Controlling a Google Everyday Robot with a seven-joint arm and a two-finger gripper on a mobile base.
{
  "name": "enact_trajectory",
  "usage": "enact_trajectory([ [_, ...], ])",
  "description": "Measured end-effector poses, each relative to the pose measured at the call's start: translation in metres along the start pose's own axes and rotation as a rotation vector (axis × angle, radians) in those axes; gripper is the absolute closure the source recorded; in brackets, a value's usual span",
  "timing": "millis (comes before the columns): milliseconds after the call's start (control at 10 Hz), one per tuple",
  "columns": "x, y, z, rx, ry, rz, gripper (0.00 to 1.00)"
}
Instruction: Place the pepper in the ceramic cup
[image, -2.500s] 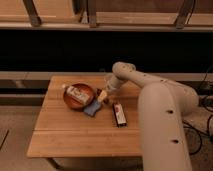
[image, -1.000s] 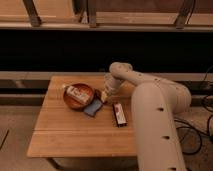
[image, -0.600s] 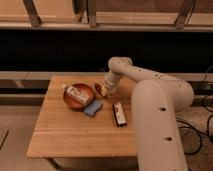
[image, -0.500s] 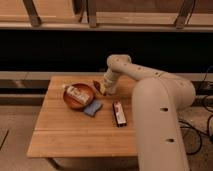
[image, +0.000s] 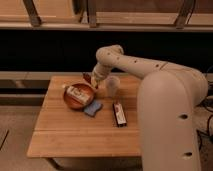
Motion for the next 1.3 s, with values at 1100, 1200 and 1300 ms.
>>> enact_trajectory([
  [1100, 0.075, -0.106, -0.030, 0.243, -0.020, 0.180, 1.00],
  [1200, 0.078, -0.101, -0.019, 0.222, -0.021, 0.183, 1.00],
  [1300, 0.083, -0.097, -0.009, 0.201, -0.019, 0.189, 1.00],
])
